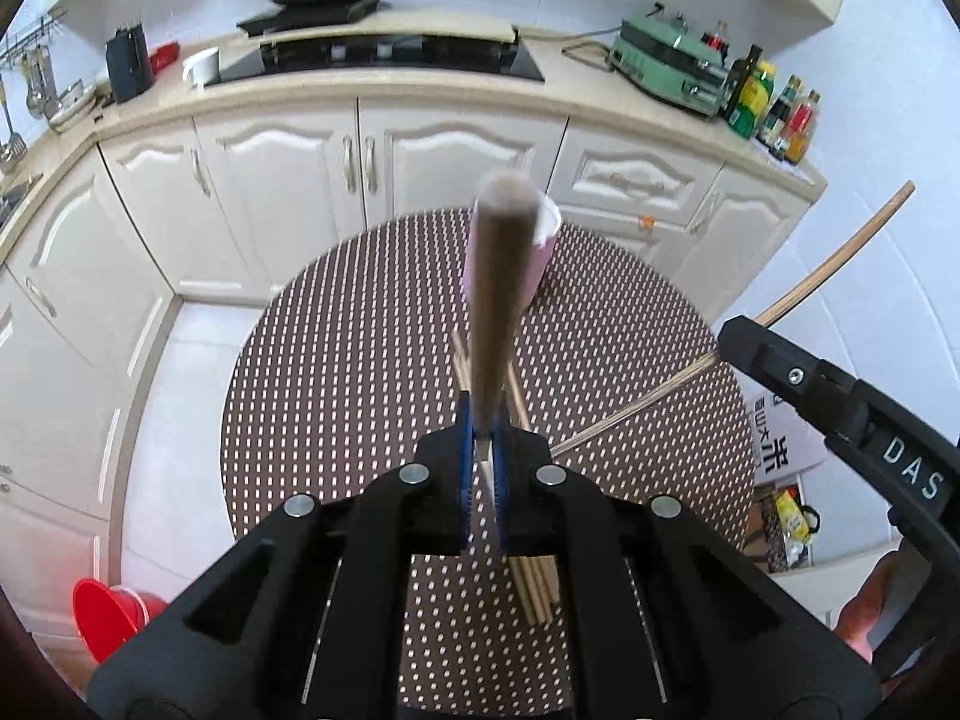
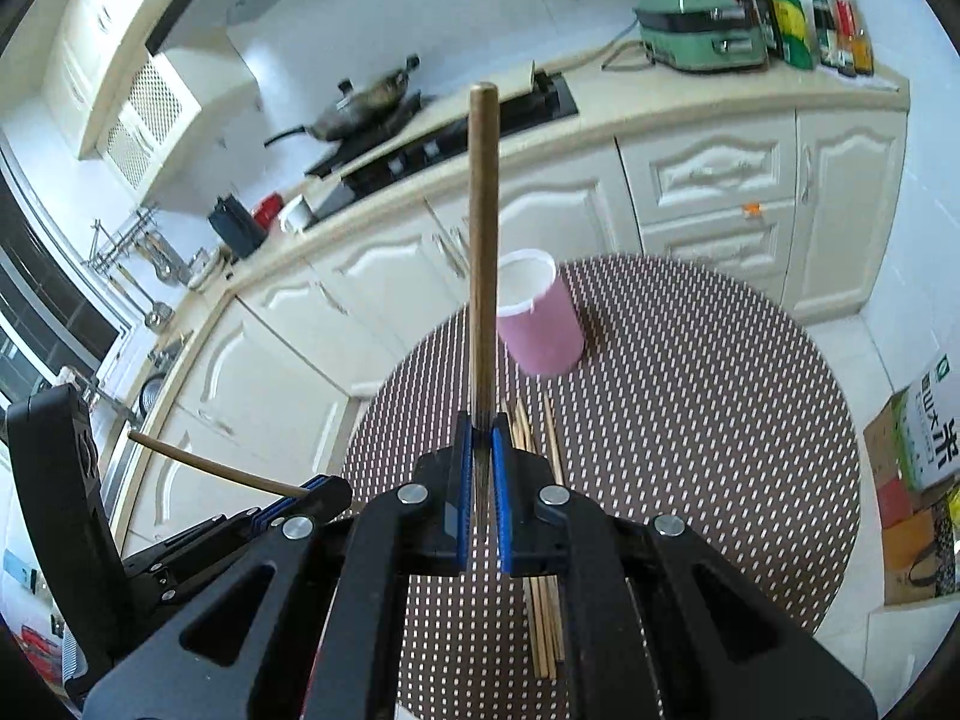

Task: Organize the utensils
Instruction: 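Lift the chopsticks upright with both grippers and carry them over the pink cup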

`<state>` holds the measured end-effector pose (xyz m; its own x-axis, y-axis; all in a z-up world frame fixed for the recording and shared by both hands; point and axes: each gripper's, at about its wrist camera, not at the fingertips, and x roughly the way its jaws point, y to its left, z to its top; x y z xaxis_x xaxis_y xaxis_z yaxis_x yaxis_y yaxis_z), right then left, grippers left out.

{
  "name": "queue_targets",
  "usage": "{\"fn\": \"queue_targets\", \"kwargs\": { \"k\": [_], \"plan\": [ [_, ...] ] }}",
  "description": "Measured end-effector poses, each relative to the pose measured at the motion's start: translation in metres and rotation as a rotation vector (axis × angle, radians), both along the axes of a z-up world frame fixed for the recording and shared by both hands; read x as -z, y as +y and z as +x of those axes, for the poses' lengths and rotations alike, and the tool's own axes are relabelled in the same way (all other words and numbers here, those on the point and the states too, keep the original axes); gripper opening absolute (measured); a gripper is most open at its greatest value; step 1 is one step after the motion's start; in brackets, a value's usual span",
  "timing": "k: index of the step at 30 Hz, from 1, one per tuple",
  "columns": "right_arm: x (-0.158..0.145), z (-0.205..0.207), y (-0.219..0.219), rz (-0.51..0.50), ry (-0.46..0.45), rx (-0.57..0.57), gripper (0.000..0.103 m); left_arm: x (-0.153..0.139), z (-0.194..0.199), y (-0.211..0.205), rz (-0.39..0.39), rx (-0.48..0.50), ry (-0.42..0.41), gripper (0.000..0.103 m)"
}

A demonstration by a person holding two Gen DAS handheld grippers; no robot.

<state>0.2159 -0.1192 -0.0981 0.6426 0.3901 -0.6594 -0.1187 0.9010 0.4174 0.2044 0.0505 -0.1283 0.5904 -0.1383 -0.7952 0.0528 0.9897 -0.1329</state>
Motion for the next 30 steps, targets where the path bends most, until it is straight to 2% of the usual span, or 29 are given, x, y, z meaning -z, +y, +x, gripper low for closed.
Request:
{"fn": "queue_targets", "kwargs": {
  "k": [6, 16, 24, 30],
  "plan": [
    [-0.024, 0.012, -0.013, 0.0, -0.097, 0.028, 0.005, -0.014, 0.017, -0.006, -0.006, -0.005, -0.038, 0.006],
    [-0.054, 0.038, -0.025, 0.012, -0.194, 0.05, 0.005, -0.046, 0.051, -0.013, -0.02, -0.008, -0.108, 0.006],
    [-0.061, 0.076, -0.027, -0.002, -0.218, 0.067, 0.005, -0.073, 0.088, -0.021, -0.021, 0.006, -0.165, 0.006],
    [-0.049, 0.114, -0.017, -0.028, -0.18, 0.062, 0.005, -0.078, 0.127, -0.021, -0.039, 0.009, -0.168, 0.006]
  ]
}}
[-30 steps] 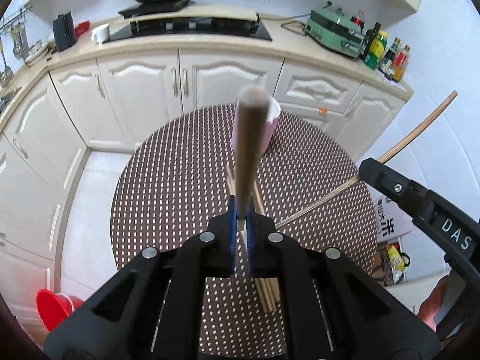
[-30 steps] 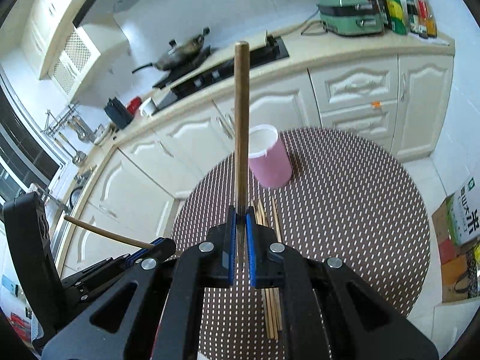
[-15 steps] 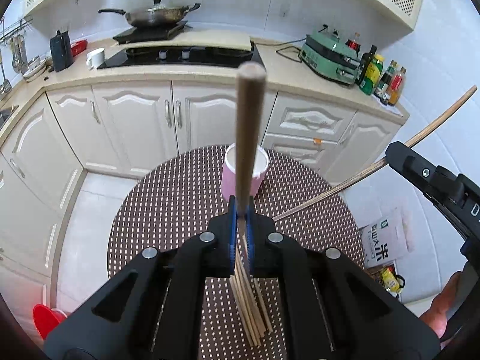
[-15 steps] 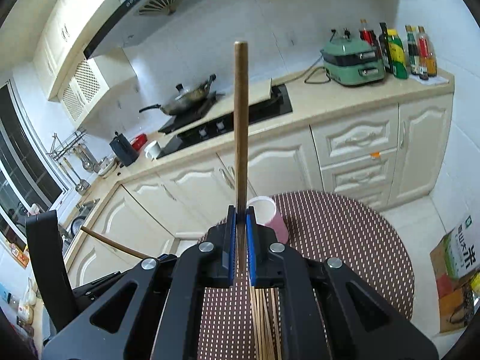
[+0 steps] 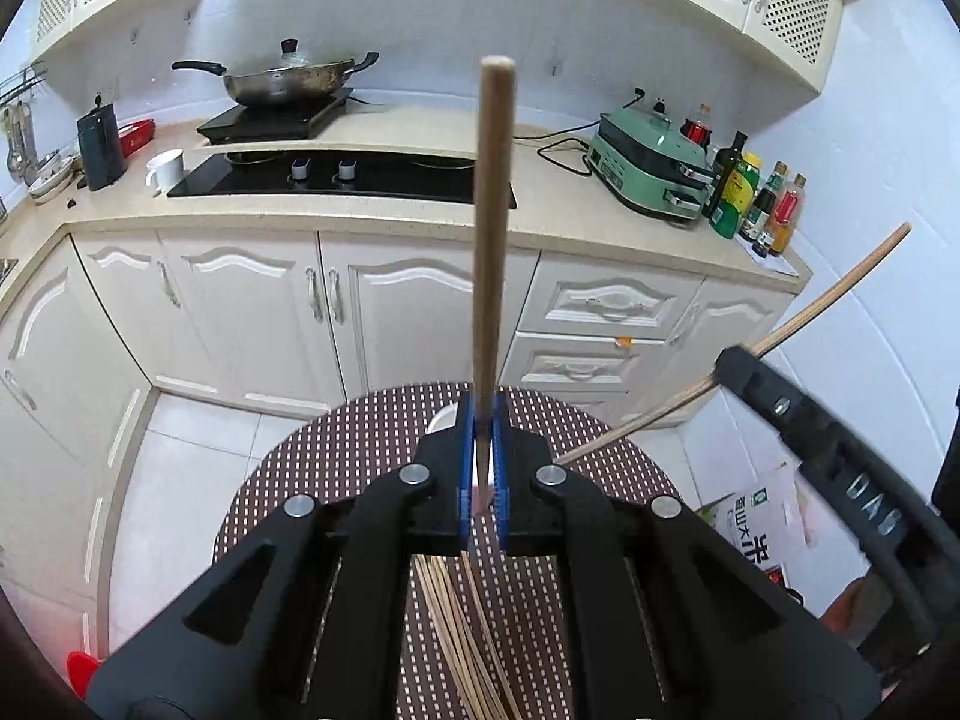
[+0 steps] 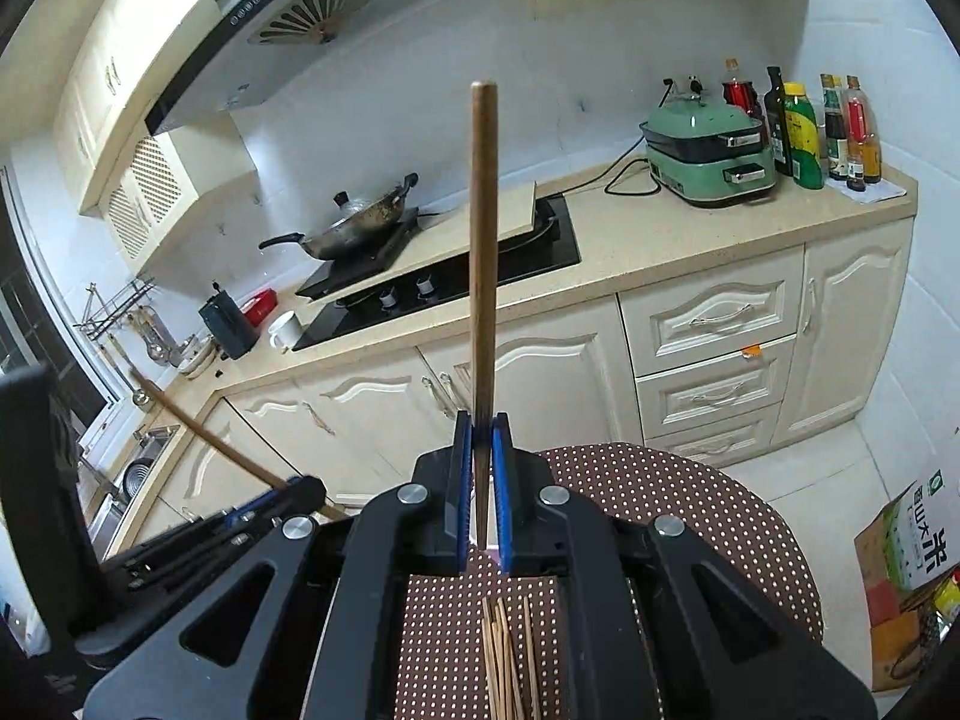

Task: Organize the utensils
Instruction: 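Lift the chopsticks upright with both grippers and carry them over the pink cup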

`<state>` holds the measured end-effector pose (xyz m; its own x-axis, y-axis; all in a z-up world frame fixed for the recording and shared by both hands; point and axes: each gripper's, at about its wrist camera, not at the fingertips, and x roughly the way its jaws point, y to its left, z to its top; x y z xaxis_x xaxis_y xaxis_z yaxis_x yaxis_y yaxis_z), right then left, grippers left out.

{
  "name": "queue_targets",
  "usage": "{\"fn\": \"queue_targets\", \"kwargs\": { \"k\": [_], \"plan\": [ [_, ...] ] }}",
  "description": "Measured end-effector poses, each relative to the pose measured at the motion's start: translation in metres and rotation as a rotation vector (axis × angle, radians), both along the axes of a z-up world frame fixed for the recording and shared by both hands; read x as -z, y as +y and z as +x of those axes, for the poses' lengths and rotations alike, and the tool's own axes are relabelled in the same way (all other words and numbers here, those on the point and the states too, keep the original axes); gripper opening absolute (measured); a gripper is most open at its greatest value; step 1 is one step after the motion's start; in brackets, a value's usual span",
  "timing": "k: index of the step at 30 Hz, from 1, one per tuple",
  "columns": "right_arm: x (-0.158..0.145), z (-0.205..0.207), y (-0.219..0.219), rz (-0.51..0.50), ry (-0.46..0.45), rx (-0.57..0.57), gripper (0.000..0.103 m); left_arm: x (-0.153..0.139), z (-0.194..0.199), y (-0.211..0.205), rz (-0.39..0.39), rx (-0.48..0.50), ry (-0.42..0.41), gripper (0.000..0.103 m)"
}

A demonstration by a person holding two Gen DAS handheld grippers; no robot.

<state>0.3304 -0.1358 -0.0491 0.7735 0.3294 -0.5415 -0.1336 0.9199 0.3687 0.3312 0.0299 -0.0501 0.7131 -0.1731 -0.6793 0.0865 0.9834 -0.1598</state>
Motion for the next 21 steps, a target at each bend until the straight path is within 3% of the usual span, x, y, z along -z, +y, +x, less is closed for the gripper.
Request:
{"fn": "queue_targets", "kwargs": {
  "k": [8, 21],
  "plan": [
    [0.034, 0.046, 0.013, -0.051, 0.079, 0.009, 0.005, 0.017, 0.054, 0.001, -0.011, 0.014, 0.021, 0.006],
    [0.087, 0.084, 0.023, -0.085, 0.212, -0.001, 0.005, 0.088, 0.102, 0.006, -0.015, 0.028, 0.171, 0.006]
  ]
}}
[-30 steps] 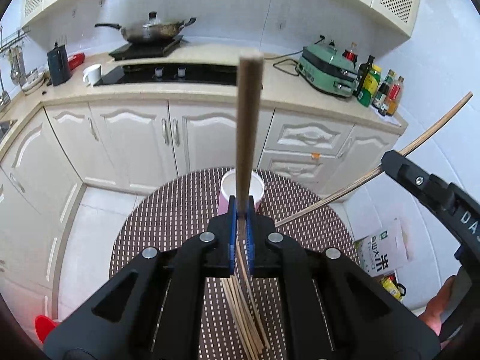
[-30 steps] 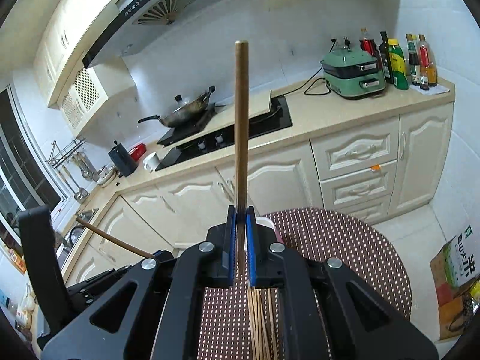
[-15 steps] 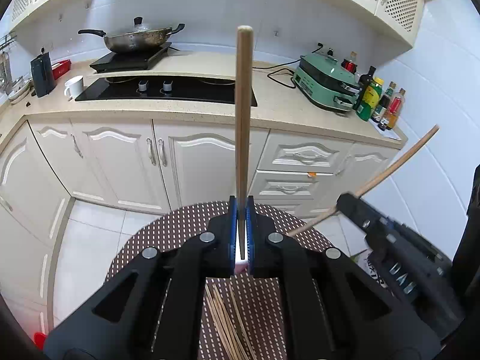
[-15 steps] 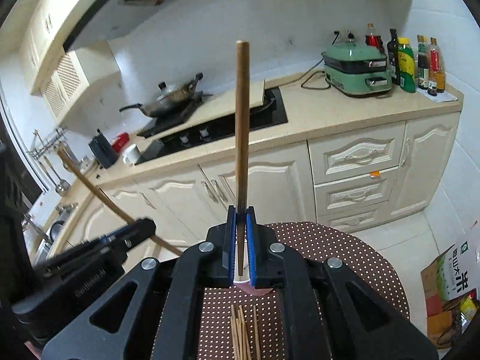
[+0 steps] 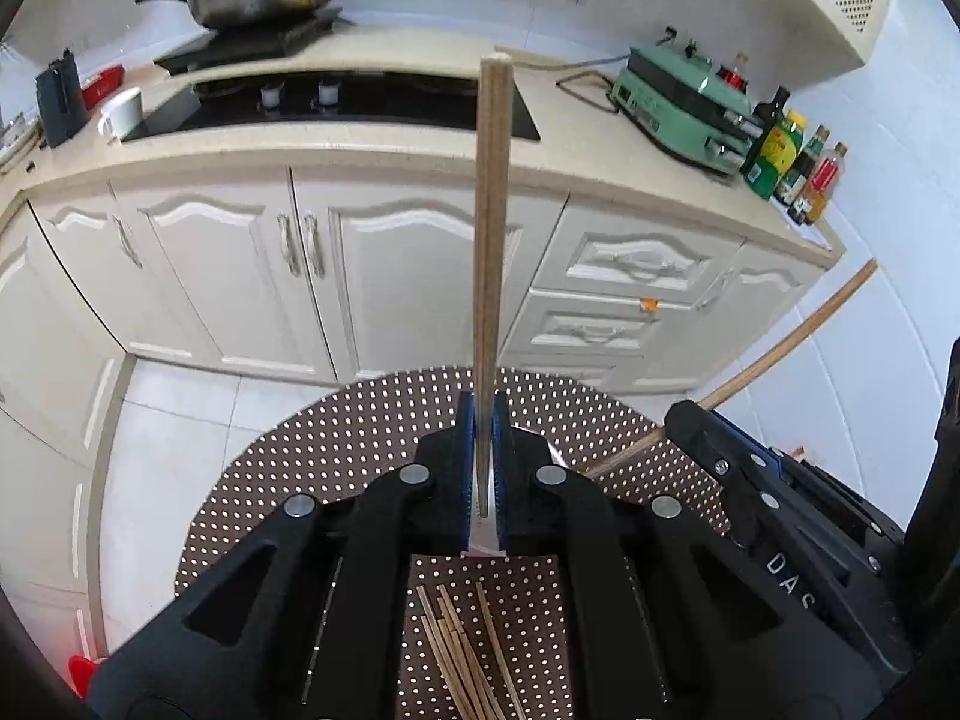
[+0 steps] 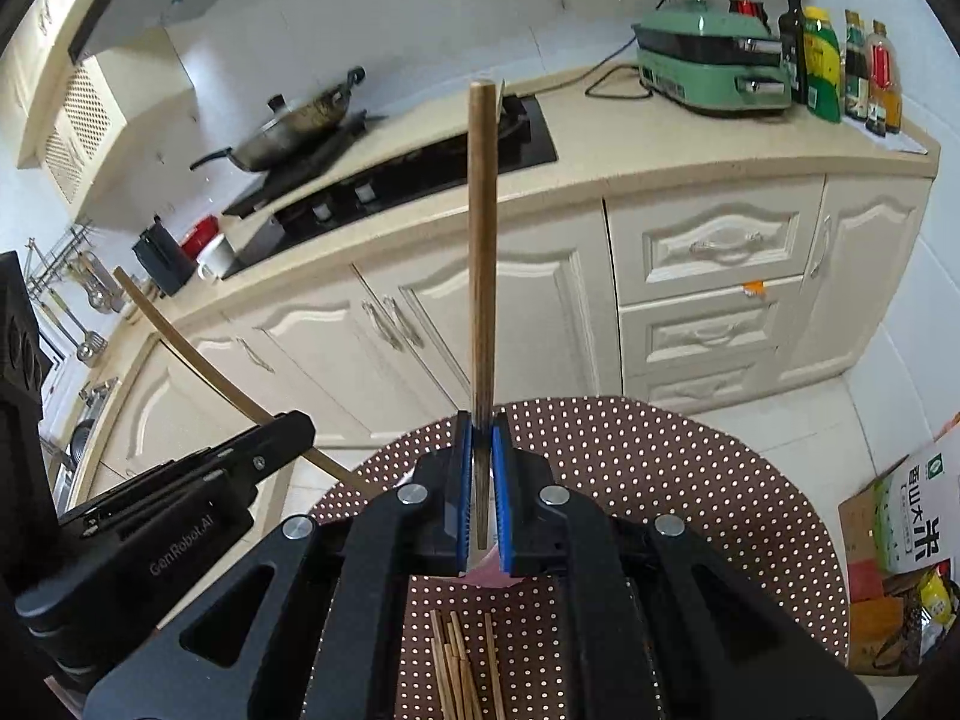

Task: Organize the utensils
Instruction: 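Lift the chopsticks upright with both grippers and carry them over the pink cup, then lower the chopsticks into the pink cup and open both grippers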

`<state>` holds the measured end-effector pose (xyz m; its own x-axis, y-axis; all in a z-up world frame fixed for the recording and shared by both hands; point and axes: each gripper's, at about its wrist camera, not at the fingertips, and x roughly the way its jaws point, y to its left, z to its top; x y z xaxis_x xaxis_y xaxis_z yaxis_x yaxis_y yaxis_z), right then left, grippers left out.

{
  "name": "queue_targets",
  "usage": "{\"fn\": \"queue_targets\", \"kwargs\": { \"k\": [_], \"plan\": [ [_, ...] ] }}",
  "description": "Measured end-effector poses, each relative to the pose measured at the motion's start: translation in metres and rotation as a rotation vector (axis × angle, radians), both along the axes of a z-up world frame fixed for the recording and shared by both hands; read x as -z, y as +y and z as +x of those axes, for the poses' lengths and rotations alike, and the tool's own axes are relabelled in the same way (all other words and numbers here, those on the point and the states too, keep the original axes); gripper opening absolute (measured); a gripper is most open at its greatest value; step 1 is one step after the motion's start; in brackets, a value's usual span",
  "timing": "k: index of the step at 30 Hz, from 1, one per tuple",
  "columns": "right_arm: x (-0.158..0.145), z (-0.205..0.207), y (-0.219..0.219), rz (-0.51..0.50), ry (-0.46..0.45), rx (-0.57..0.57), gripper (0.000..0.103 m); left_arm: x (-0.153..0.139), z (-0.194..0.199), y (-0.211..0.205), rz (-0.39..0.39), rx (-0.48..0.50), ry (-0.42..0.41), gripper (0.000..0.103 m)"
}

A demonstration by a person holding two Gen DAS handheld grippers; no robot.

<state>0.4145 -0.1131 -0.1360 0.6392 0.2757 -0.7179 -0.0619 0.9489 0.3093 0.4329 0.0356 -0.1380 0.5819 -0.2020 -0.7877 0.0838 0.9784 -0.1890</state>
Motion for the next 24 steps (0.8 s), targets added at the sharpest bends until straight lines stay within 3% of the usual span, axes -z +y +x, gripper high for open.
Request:
{"fn": "queue_targets", "kwargs": {
  "k": [8, 16, 18, 19, 20, 22, 24],
  "plan": [
    [0.03, 0.007, 0.007, 0.001, 0.085, -0.022, 0.005, 0.043, 0.013, 0.0, 0.03, 0.025, 0.102, 0.006],
    [0.039, 0.013, 0.01, -0.002, 0.129, -0.018, 0.009, 0.053, 0.02, 0.007, 0.029, 0.037, 0.125, 0.008],
    [0.039, 0.013, 0.01, 0.0, 0.133, -0.019, 0.013, 0.057, 0.022, 0.008, 0.038, 0.044, 0.144, 0.012],
    [0.039, 0.013, 0.01, -0.001, 0.137, -0.017, 0.022, 0.058, 0.022, 0.008, 0.044, 0.045, 0.148, 0.021],
    [0.039, 0.012, 0.009, -0.002, 0.139, -0.016, 0.027, 0.059, 0.022, 0.009, 0.052, 0.042, 0.151, 0.039],
    [0.038, 0.01, 0.007, -0.011, 0.131, 0.0, 0.037, 0.057, 0.019, 0.013, 0.069, 0.023, 0.128, 0.056],
    [0.037, 0.009, 0.004, -0.013, 0.13, 0.006, 0.042, 0.056, 0.015, 0.017, 0.063, 0.018, 0.114, 0.056]
  ]
}}
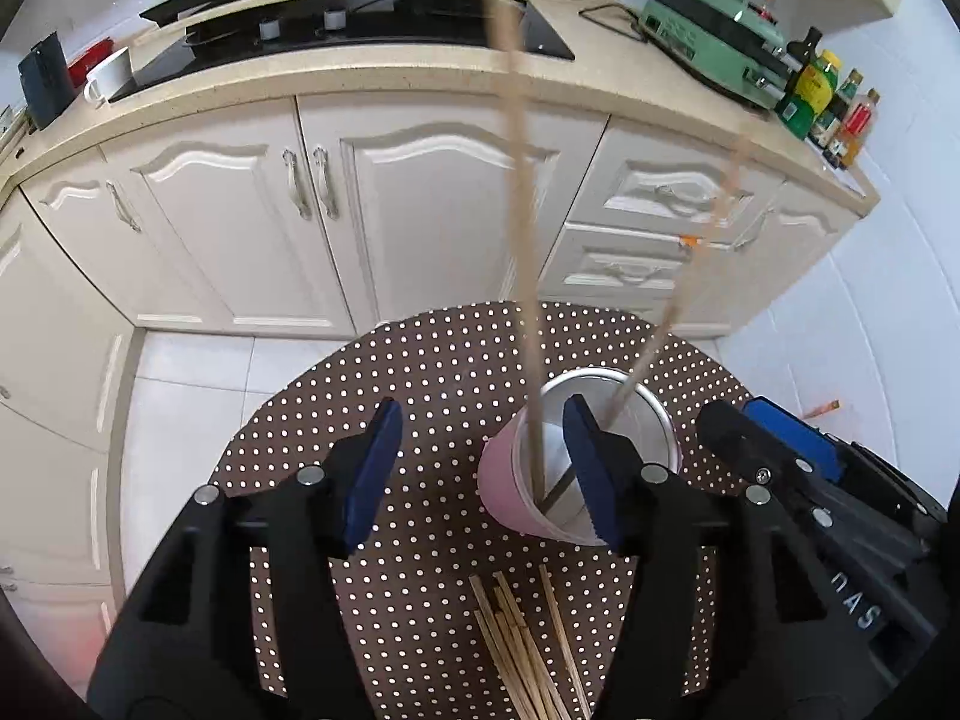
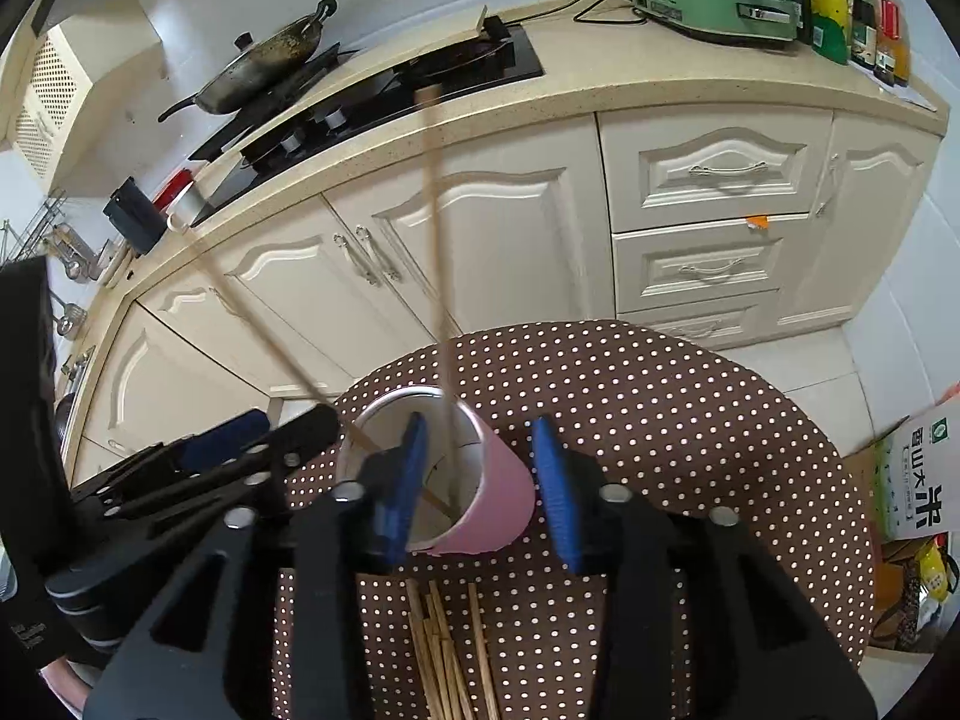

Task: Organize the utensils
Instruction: 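Lower the chopsticks into the pink cup and open both grippers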

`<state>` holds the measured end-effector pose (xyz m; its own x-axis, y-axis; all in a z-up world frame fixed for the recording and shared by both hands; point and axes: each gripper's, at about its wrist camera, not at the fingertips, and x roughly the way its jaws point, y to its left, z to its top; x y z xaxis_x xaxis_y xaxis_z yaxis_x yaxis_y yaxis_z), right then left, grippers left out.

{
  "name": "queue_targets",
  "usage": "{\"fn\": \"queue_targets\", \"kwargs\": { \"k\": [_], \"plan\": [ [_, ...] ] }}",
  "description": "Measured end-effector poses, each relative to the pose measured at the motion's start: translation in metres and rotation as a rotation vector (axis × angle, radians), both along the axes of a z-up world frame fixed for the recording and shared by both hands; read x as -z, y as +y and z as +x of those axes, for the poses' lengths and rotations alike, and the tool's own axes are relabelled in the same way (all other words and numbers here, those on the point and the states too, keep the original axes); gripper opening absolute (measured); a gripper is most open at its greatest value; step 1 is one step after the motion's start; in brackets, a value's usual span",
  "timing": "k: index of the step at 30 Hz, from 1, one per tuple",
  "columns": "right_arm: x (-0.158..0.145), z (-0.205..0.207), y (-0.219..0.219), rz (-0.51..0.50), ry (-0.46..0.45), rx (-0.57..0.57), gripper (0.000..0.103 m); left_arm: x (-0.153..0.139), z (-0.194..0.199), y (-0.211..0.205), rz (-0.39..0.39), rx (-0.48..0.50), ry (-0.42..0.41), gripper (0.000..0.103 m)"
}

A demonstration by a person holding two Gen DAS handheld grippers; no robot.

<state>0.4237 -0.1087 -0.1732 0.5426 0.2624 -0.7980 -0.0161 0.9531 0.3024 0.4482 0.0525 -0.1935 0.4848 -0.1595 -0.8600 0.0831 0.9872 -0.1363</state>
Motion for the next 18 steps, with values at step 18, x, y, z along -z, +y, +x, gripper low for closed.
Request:
{"fn": "queue_targets", "kwargs": {
  "k": [18],
  "plan": [
    [-0.007, -0.014, -0.003, -0.013, -0.006, 0.011, 0.044, -0.004, -0.023, 0.008, 0.047, -0.027, -0.009, 0.056]
  ]
}}
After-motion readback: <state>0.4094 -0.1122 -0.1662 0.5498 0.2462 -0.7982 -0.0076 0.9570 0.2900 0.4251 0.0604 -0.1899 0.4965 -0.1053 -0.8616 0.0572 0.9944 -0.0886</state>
